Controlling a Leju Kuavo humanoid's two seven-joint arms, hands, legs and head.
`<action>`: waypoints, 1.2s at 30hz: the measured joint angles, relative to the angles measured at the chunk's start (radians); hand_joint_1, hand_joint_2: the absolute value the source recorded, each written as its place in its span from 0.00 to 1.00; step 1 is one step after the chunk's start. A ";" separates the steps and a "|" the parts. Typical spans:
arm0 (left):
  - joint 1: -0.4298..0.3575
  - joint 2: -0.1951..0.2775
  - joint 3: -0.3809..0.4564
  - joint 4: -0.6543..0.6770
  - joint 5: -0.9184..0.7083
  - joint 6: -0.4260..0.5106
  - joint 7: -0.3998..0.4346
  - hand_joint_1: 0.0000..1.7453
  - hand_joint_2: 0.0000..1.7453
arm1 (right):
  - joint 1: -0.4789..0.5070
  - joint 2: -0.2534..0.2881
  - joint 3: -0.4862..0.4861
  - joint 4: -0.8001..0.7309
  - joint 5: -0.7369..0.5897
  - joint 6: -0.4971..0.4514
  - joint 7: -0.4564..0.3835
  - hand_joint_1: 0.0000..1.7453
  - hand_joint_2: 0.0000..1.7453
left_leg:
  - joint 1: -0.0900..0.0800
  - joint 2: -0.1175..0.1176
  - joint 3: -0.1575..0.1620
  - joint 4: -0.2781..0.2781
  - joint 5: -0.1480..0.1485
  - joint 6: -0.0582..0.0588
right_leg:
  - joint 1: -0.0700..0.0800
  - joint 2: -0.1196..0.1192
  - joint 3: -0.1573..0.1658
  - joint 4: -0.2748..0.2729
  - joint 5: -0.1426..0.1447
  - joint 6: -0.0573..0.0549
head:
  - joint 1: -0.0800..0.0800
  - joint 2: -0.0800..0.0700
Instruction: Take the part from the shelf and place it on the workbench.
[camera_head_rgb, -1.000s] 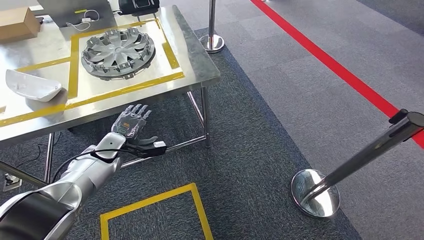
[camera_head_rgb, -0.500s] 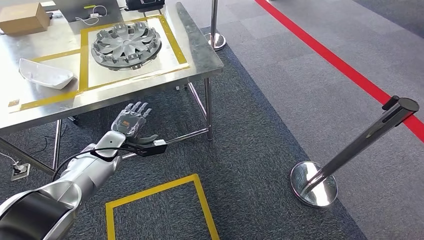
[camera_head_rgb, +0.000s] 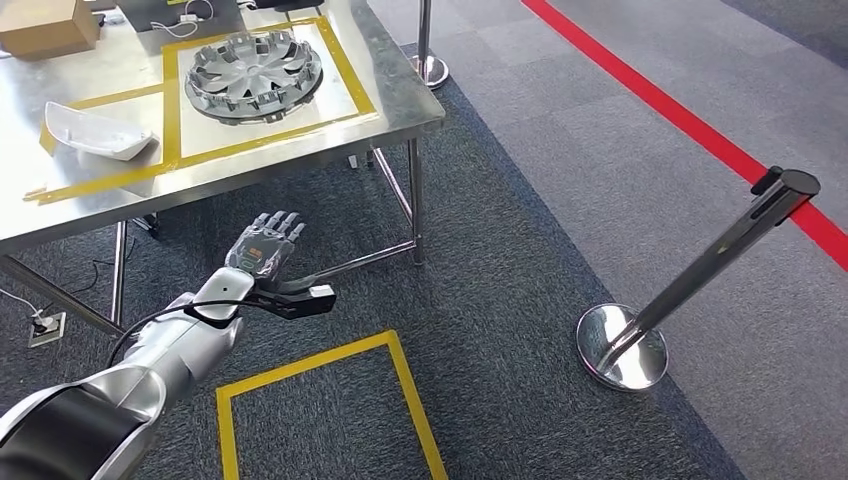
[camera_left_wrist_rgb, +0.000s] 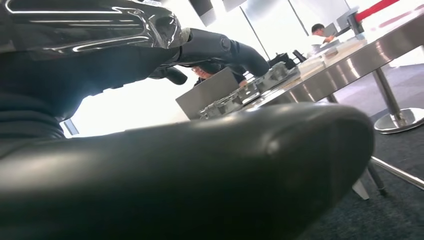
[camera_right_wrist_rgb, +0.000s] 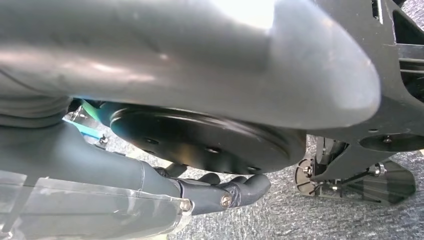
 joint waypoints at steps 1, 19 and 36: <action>0.000 0.000 0.000 0.000 0.000 -0.001 0.001 0.00 0.00 | 0.000 0.001 -0.001 0.000 -0.002 -0.001 -0.004 0.00 0.00 | 0.001 -0.002 -0.004 0.005 -0.005 -0.006 | -0.002 -0.001 -0.001 -0.002 0.004 -0.005 | 0.000 0.000; 0.022 0.022 0.003 -0.001 0.001 -0.005 0.035 0.00 0.00 | 0.006 0.000 -0.003 0.000 0.022 -0.004 -0.059 0.00 0.00 | 0.021 -0.012 0.024 -0.010 -0.013 0.009 | -0.009 -0.023 -0.079 0.106 -0.039 0.030 | -0.004 0.000; 0.055 0.052 0.071 0.002 0.066 -0.064 0.104 0.00 0.00 | 0.006 0.003 0.001 0.000 0.042 0.008 -0.057 0.00 0.00 | 0.020 -0.025 -0.114 0.220 -0.109 -0.037 | -0.014 -0.014 -0.015 0.005 0.011 -0.011 | -0.019 0.000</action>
